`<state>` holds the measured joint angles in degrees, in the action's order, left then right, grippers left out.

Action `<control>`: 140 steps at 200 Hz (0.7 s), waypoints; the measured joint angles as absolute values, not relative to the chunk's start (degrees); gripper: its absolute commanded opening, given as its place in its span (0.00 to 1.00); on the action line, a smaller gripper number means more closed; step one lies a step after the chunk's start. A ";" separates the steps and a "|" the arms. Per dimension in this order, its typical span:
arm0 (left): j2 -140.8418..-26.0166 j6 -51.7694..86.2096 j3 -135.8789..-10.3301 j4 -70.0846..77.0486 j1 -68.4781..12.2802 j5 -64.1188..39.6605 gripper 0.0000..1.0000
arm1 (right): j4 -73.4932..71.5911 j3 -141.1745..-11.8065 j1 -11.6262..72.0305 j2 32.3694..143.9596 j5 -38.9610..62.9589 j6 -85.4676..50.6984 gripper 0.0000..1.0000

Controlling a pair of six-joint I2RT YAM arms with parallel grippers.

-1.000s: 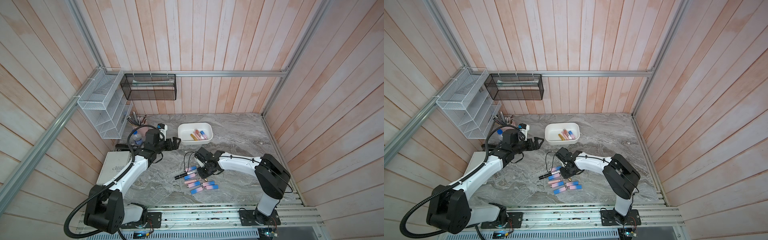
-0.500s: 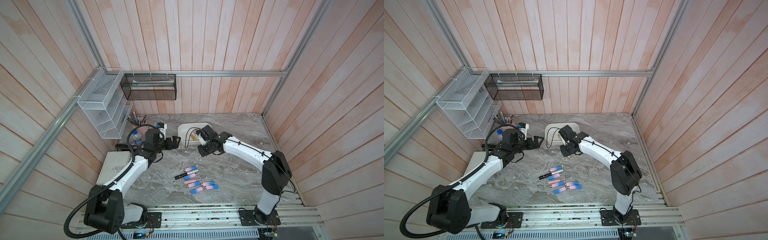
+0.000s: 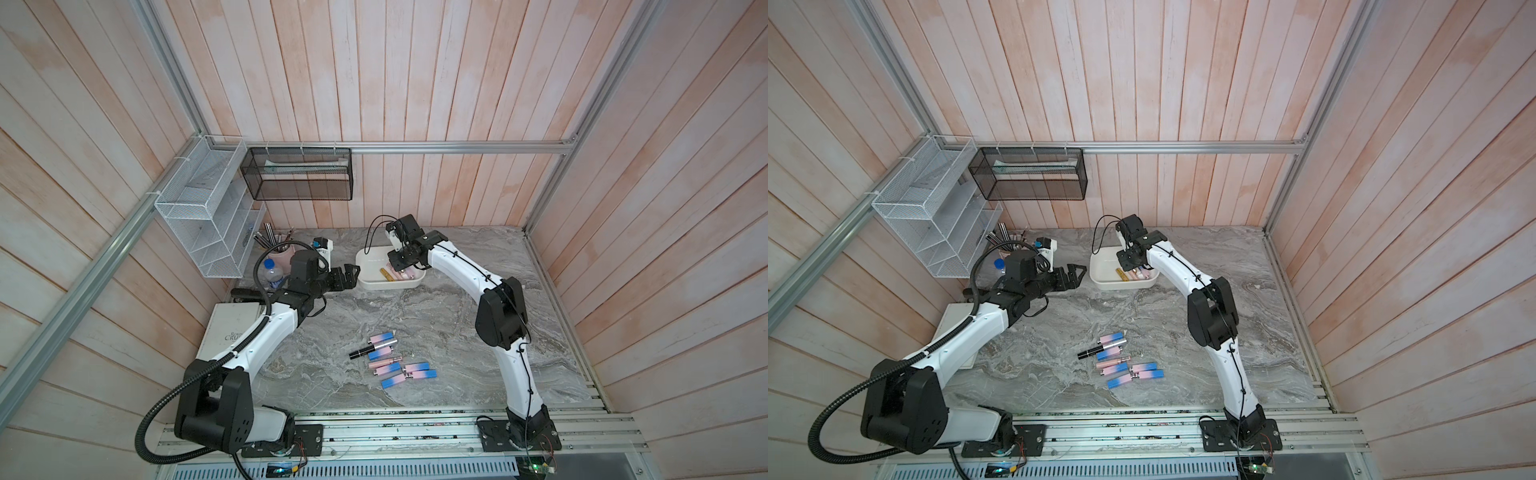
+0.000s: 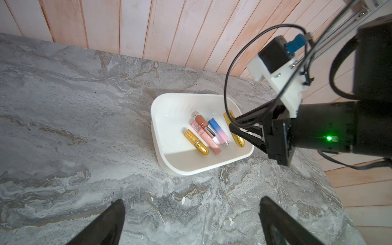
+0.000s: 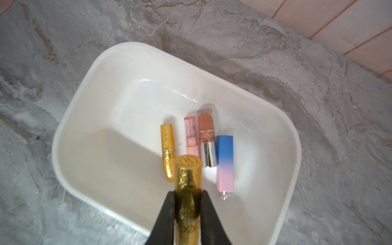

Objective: Put the lipstick into the storage box
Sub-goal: Place the lipstick in the storage box.

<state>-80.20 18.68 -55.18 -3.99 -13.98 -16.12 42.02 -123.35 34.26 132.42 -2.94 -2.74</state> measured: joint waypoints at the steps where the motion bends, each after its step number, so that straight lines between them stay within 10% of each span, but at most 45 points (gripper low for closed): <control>1: -80.31 18.63 -55.29 -3.95 -13.93 -16.12 1.00 | 42.06 -123.70 34.17 132.73 -2.85 -2.74 0.16; 140: -86.70 17.12 -58.83 -3.44 -12.01 -19.27 1.00 | 43.83 -131.46 33.10 141.71 1.34 -2.74 0.32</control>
<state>-86.70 17.12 -58.83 -3.44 -12.01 -19.27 43.83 -131.46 33.10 141.71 1.34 -2.74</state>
